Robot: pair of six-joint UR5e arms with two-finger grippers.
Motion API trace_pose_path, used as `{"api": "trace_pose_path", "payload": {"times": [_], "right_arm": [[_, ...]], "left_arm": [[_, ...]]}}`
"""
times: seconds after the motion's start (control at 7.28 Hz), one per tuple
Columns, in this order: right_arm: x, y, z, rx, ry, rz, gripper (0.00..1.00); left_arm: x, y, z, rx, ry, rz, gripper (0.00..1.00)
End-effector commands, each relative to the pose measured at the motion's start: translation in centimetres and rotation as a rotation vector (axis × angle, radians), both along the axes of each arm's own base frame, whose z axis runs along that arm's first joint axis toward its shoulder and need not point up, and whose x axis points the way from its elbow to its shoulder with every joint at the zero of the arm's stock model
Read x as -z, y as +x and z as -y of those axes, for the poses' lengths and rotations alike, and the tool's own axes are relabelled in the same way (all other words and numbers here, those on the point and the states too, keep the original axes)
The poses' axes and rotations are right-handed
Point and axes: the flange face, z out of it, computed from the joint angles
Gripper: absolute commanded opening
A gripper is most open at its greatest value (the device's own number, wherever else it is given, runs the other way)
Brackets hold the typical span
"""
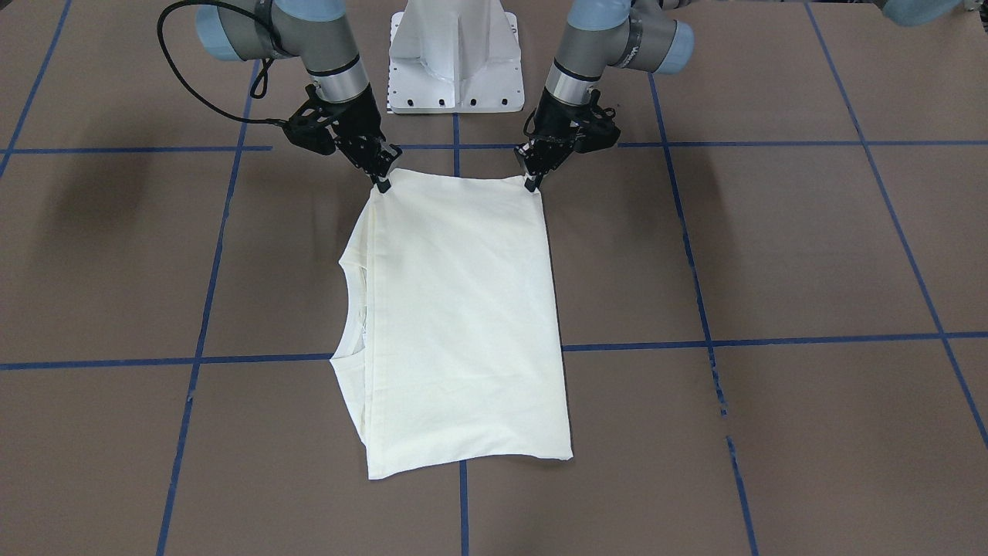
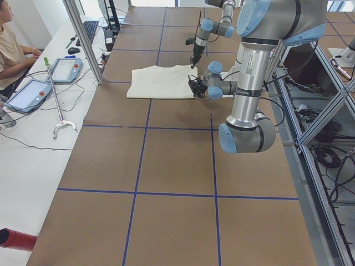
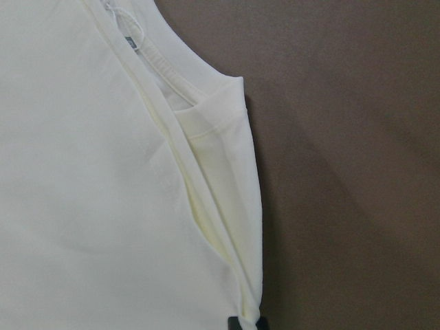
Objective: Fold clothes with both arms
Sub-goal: 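Move both grippers to the shirt's near corners and grasp them, then lift the near edge with both grippers and fold it toward the far edge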
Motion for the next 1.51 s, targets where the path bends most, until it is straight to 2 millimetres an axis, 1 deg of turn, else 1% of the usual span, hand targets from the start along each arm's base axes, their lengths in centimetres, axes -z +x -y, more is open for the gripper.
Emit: {"api": "trace_pose_path", "payload": {"times": [0.0,0.14,0.27,0.41,0.55,0.69,0.82,0.96,1.1,1.24,1.37], "right_arm": [[0.2,1.0,-0.4,-0.004,-0.001,0.013,0.00],[0.7,2.2,-2.4,0.014,0.005,0.032,0.00],[1.0,4.8,-4.2,0.010,-0.026,0.066,0.00],[2.2,7.1,-6.3,-0.021,-0.039,0.108,0.00],[4.2,9.4,-6.4,-0.068,-0.009,0.154,0.00],[5.2,10.5,-4.3,-0.115,0.001,0.175,0.00],[6.7,10.0,0.7,-0.195,0.010,0.188,0.00],[7.9,8.5,5.5,-0.208,-0.027,0.182,0.00],[8.3,7.0,9.5,-0.230,-0.045,0.168,0.00],[6.7,4.9,10.7,-0.211,-0.021,0.108,0.00],[6.3,3.7,13.4,-0.222,-0.008,0.067,0.00]], "left_arm": [[4.8,-3.5,-0.4,0.006,0.009,-0.050,0.00],[8.1,-6.5,-1.6,0.013,-0.021,-0.097,0.00],[10.8,-8.2,-4.3,0.001,-0.089,-0.162,0.00],[13.1,-10.2,-6.2,-0.020,-0.119,-0.210,0.00],[14.4,-11.4,-6.4,-0.021,-0.121,-0.212,0.00],[14.3,-10.9,-5.9,-0.019,-0.109,-0.194,0.00],[13.4,-10.6,-3.2,0.010,-0.053,-0.143,0.00],[12.4,-10.5,-1.1,0.017,0.012,-0.068,0.00],[11.5,-10.8,1.0,0.031,0.051,-0.003,0.00],[10.0,-10.4,3.3,0.045,0.079,0.054,0.00],[10.2,-10.7,7.4,0.092,0.117,0.085,0.00]]}}
